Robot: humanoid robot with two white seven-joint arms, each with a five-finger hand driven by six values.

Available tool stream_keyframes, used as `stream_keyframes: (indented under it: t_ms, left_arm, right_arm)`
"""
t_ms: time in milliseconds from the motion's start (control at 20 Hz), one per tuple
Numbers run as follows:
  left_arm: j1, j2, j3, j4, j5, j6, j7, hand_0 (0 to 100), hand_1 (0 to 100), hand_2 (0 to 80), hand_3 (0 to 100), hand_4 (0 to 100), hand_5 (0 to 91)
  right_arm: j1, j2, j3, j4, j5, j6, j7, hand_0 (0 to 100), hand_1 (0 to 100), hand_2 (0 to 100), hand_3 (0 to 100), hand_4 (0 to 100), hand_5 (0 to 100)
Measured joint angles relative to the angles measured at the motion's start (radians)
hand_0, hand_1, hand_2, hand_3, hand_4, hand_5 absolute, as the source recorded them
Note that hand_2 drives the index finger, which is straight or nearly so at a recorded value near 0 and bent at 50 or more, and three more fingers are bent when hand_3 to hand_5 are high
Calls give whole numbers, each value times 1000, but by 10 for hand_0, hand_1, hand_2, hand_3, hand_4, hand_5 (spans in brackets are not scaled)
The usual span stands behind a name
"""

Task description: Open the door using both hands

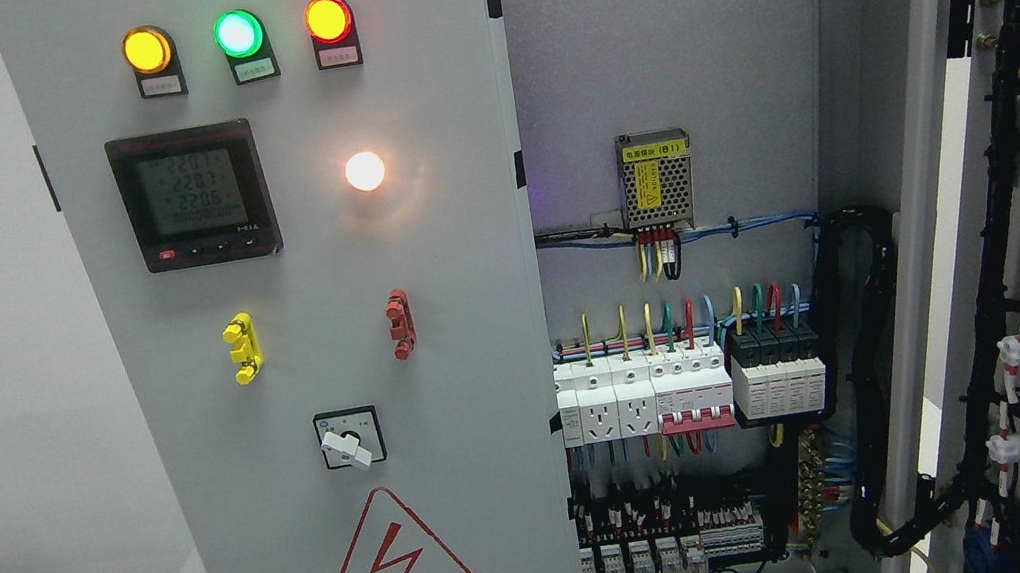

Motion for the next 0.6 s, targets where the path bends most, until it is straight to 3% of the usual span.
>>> stream_keyframes:
  t_ms: [250,601]
  left_arm:
    - [-28,-80,83,131,-110,12,17,0,0,0,0,43,0]
    - [-59,-186,273,248,-376,17,80,0,0,0,0,43,0]
  right_arm:
    - [0,0,0,0,0,0,0,0,0,0,0,0,0]
    - [0,0,-1,0,0,0,0,0,0,0,0,0,0]
